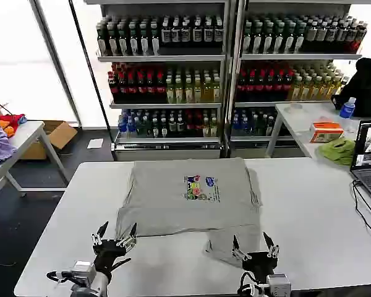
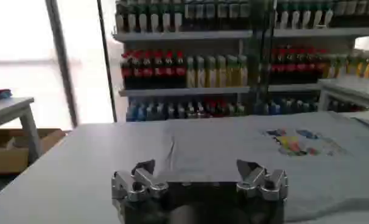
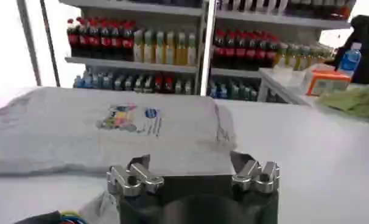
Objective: Fold and organize the clothes.
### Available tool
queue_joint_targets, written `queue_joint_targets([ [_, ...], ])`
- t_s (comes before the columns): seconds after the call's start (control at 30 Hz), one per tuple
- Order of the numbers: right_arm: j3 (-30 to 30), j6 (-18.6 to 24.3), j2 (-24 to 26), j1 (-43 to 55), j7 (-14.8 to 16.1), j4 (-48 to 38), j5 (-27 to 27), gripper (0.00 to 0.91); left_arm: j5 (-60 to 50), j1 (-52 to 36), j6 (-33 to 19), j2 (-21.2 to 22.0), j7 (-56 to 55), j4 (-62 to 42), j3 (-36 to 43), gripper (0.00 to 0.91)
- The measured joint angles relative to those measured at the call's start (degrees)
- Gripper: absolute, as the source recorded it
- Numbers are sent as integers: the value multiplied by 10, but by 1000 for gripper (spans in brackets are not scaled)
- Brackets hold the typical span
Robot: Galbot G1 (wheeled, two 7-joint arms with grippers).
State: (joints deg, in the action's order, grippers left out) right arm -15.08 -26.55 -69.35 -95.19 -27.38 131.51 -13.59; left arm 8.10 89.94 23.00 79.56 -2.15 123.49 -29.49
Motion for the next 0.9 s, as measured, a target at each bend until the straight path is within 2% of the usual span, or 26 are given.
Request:
queue_joint_targets([
  [0.9,12,15,-31,-18,-23,-45,-5,907,7,-38,15,-16,1,-91,-7,907],
])
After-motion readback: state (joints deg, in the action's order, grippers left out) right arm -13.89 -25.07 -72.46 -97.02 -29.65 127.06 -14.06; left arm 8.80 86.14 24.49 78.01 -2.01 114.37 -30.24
